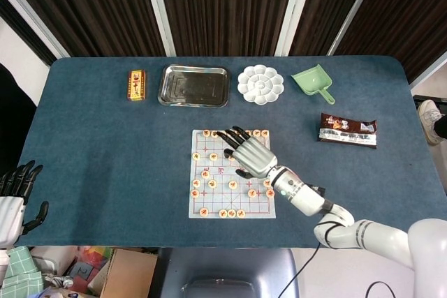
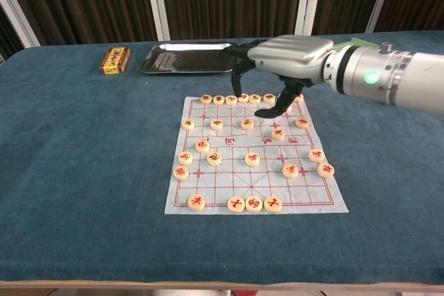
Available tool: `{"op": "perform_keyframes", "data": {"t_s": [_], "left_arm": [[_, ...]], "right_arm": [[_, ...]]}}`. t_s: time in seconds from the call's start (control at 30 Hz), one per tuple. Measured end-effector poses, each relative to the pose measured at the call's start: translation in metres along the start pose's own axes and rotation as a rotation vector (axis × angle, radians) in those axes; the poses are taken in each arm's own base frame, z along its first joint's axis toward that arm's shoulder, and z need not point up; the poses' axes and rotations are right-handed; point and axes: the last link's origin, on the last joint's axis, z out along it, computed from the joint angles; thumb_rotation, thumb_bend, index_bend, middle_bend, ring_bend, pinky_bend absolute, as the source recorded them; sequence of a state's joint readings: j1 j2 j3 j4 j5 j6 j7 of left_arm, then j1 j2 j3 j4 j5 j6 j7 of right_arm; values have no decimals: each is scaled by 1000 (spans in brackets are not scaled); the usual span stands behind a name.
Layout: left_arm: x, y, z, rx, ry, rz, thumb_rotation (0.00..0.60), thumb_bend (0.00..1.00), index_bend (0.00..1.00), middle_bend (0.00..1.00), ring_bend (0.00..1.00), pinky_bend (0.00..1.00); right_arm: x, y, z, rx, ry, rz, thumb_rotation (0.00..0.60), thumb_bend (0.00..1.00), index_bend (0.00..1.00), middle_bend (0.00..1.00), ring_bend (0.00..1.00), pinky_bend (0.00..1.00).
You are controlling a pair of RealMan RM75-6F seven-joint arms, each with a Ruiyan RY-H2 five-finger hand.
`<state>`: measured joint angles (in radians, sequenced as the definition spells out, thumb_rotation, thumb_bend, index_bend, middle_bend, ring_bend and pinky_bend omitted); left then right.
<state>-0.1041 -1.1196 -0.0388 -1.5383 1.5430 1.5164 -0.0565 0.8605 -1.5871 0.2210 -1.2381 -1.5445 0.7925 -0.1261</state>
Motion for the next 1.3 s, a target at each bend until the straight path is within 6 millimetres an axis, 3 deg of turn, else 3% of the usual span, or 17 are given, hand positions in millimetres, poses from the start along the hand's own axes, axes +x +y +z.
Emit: {"op": "perform_keyframes", "data": {"t_s": [0.3, 0.53, 1.3], "left_arm": [[2, -3, -1, 13, 10, -4, 600, 439, 0, 0, 0, 57], [4, -4, -2, 14, 16, -9, 600, 438, 0, 0, 0, 57], [8, -8, -5, 23, 18, -22, 600, 438, 0, 0, 0, 57]], "right_arm": [[-21, -27, 38, 35, -38, -28, 600, 436, 546, 34, 0, 0], [-31, -43, 56, 62, -48, -115, 600, 436, 546, 34, 0, 0], [-48, -62, 76, 50, -75, -120, 600, 436, 559, 41, 0, 0]]}}
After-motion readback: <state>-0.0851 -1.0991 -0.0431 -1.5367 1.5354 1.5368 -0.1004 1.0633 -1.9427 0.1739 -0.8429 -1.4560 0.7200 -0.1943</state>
